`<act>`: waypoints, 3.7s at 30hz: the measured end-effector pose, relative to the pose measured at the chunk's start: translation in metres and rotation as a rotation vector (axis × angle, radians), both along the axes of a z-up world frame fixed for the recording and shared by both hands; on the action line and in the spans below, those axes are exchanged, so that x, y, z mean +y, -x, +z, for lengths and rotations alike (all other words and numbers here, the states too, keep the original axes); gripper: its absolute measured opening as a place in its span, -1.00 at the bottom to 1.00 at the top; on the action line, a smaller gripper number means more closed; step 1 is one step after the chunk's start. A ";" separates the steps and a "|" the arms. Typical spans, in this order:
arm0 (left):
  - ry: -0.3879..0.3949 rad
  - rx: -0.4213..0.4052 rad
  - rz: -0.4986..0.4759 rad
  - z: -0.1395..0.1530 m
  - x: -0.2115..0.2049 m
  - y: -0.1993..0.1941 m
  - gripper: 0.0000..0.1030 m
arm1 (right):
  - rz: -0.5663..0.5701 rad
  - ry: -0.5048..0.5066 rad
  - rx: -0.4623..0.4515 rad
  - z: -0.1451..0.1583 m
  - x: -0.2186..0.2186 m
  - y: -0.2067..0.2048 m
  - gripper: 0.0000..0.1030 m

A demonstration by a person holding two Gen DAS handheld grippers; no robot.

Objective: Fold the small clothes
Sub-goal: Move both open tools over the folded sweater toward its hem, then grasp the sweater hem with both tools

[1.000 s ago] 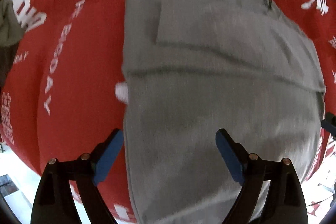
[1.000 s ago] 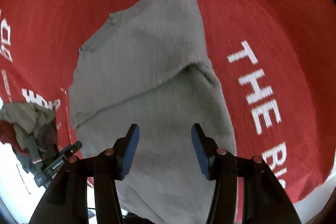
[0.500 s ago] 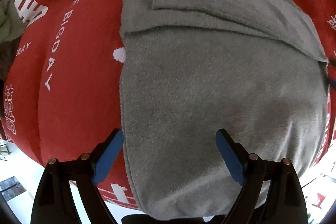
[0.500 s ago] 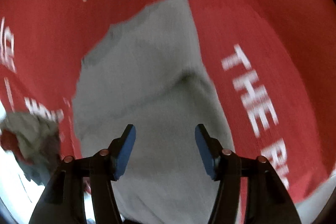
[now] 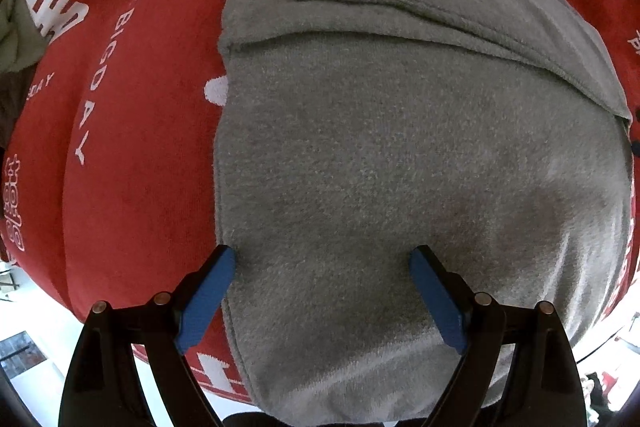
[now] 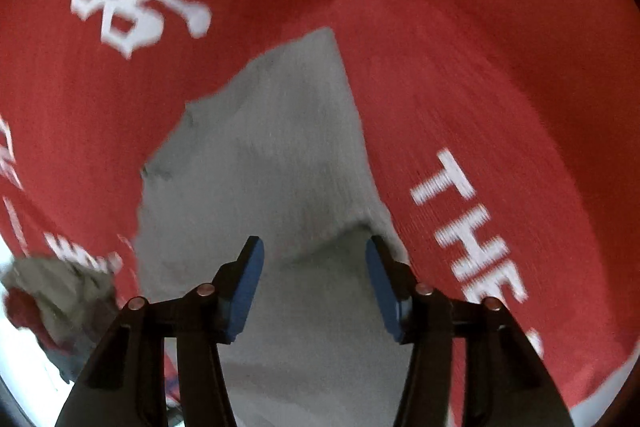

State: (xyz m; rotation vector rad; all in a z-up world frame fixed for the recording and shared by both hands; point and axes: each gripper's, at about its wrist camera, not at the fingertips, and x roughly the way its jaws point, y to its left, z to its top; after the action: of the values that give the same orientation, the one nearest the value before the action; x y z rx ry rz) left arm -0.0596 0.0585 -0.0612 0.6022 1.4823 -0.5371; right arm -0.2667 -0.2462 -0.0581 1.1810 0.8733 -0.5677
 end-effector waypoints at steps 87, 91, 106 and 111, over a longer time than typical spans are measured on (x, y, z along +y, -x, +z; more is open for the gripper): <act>0.158 0.182 0.048 0.004 0.116 0.128 1.00 | 0.457 -0.160 -0.004 -0.092 0.170 0.153 0.00; 0.181 0.202 0.068 -0.012 0.125 0.118 1.00 | 0.468 -0.167 -0.035 -0.109 0.171 0.148 0.00; 0.318 0.313 0.000 -0.006 0.118 0.111 1.00 | 0.511 -0.255 -0.201 -0.108 0.174 0.140 0.04; 0.320 0.341 -0.011 -0.010 0.105 0.112 1.00 | 0.471 -0.300 -0.232 -0.120 0.169 0.141 0.04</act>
State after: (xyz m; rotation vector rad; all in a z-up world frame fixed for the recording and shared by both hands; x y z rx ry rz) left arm -0.1716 0.1635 -0.0708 0.2747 1.6658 -0.8996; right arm -0.4074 -0.0777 -0.1777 1.2239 1.0147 0.0860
